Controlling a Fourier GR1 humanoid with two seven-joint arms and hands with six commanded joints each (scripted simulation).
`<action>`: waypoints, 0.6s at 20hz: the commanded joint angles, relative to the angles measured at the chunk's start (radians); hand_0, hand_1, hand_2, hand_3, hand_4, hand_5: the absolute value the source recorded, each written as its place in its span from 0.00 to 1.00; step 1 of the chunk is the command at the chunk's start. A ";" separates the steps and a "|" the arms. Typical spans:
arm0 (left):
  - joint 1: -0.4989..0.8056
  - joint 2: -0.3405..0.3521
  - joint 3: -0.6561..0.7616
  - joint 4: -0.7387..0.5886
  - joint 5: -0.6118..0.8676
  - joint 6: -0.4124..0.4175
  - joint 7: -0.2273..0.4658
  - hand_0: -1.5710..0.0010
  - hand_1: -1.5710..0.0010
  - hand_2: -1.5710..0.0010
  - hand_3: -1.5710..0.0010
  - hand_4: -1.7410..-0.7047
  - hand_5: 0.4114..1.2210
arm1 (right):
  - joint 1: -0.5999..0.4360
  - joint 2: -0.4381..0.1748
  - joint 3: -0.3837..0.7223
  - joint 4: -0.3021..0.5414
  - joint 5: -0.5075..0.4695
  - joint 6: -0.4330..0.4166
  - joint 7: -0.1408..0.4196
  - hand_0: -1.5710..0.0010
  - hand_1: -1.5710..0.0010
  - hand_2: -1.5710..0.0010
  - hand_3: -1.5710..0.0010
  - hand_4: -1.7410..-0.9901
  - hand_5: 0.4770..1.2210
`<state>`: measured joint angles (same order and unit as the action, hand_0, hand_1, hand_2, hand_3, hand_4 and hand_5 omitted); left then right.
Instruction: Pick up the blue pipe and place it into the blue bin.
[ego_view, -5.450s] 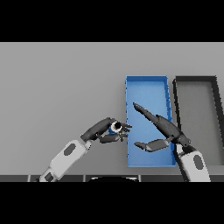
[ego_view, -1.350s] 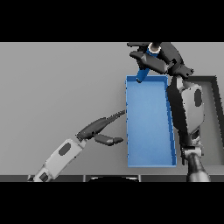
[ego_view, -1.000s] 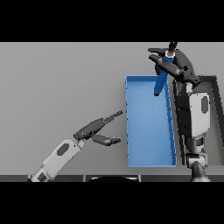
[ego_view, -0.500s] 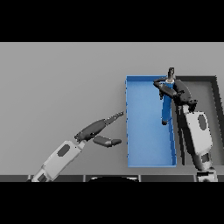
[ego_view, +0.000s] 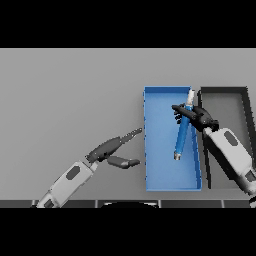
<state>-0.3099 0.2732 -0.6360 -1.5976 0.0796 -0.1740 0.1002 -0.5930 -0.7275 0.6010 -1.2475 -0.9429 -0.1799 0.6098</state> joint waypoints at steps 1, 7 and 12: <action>-0.005 0.005 0.006 0.001 0.005 -0.004 0.002 1.00 1.00 1.00 1.00 0.88 0.08 | -0.008 -0.011 0.021 -0.026 0.026 0.026 -0.001 0.76 0.77 0.78 0.87 0.67 0.82; -0.010 -0.001 0.010 0.017 0.011 -0.006 0.000 1.00 1.00 1.00 1.00 0.88 0.07 | -0.025 -0.068 0.100 -0.065 0.128 0.092 0.000 0.92 0.94 0.94 0.96 0.74 0.54; 0.009 -0.002 0.000 0.001 0.001 0.006 -0.006 1.00 1.00 1.00 1.00 0.88 0.07 | -0.030 -0.066 0.122 -0.068 0.138 0.057 -0.001 0.97 0.98 0.98 0.99 0.74 0.43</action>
<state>-0.3005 0.2704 -0.6367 -1.5964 0.0803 -0.1688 0.0942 -0.6234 -0.7938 0.7228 -1.3154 -0.8053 -0.1230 0.6092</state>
